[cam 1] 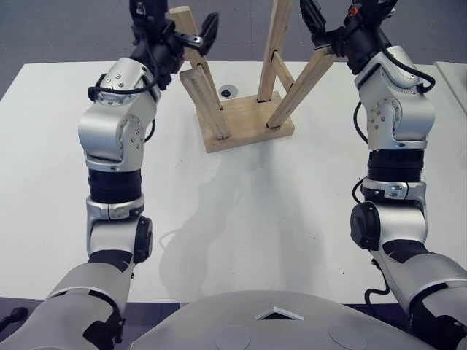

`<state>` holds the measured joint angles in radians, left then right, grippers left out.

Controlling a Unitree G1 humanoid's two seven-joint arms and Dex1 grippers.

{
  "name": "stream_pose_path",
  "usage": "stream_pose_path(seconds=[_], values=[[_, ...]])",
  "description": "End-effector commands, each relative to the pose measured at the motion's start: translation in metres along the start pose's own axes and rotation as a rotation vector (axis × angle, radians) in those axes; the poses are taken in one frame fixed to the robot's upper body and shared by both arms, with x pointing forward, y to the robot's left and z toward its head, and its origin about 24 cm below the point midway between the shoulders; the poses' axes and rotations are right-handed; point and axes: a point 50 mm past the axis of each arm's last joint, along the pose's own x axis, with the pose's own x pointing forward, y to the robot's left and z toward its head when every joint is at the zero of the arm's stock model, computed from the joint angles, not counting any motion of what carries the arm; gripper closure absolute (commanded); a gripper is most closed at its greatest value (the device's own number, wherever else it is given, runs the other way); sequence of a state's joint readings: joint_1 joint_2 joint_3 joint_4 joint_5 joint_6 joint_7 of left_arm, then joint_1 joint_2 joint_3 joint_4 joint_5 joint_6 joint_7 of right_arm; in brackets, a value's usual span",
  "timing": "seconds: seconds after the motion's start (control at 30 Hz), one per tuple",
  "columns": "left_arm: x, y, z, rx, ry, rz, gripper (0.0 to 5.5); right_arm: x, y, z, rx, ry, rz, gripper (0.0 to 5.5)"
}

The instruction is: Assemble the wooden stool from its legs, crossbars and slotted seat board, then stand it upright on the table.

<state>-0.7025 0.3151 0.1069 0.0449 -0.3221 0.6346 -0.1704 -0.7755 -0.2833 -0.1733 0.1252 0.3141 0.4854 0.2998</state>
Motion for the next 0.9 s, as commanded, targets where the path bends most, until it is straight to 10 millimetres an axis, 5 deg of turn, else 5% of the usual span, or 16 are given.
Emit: stream_pose_path(seconds=[0.03,0.1,0.2,0.47,0.57,0.7,0.9], values=[[-0.003,-0.003,0.063,-0.038,-0.256,-0.070,0.10,-0.014,-0.011,0.002,0.063,0.034,-0.065,0.12],[-0.009,0.004,0.078,-0.053,-0.332,-0.094,0.10,-0.020,-0.019,0.023,0.070,-0.025,-0.084,0.12],[-0.017,0.027,0.068,-0.066,-0.324,-0.115,0.10,-0.032,-0.033,0.033,0.058,-0.035,-0.099,0.12],[-0.070,0.069,-0.025,-0.077,-0.088,-0.467,0.10,-0.071,-0.067,-0.010,0.008,0.237,0.011,0.12],[-0.078,0.068,-0.048,-0.076,-0.006,-0.571,0.10,-0.077,-0.070,-0.031,-0.003,0.316,0.030,0.12],[-0.064,0.049,-0.069,-0.088,0.049,-0.694,0.10,-0.080,-0.068,-0.050,-0.008,0.367,0.027,0.12],[-0.042,0.026,-0.098,-0.090,0.135,-0.783,0.98,-0.083,-0.045,-0.070,0.002,0.415,0.101,0.10]])
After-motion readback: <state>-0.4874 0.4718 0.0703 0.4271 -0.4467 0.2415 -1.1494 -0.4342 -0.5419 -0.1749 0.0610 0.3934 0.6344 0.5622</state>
